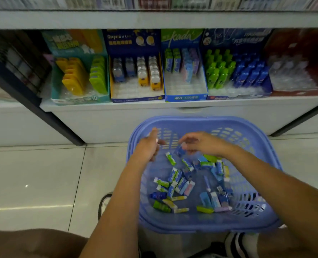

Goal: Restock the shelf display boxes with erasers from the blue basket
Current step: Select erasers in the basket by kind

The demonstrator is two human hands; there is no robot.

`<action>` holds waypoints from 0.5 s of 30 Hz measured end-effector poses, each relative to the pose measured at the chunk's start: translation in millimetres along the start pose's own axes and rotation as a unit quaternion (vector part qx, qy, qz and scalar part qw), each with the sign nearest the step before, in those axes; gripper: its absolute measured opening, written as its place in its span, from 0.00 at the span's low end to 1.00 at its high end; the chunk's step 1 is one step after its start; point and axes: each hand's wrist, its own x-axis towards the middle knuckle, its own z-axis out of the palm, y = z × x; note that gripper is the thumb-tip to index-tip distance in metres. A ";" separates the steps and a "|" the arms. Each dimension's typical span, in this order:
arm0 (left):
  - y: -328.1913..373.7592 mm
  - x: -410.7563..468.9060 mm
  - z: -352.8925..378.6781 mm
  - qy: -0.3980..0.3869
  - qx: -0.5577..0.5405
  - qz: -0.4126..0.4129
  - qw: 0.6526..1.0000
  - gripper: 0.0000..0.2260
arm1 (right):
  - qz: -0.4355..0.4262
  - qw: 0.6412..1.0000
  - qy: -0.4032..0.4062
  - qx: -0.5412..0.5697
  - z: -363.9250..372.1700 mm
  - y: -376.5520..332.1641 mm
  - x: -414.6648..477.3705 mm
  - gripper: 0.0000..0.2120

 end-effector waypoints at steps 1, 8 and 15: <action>12.7 1.0 -6.2 0.011 -0.036 0.020 0.999 0.23 | -0.039 0.997 0.052 0.033 -6.4 -23.8 1.4 0.11; 60.4 -11.5 -46.8 0.105 -0.204 0.132 0.964 0.13 | -0.263 0.916 0.304 0.000 -24.3 -155.6 31.6 0.08; 59.8 -15.5 -58.2 0.116 -0.357 0.142 0.916 0.15 | -0.207 0.890 0.284 -0.291 -26.6 -206.3 128.8 0.12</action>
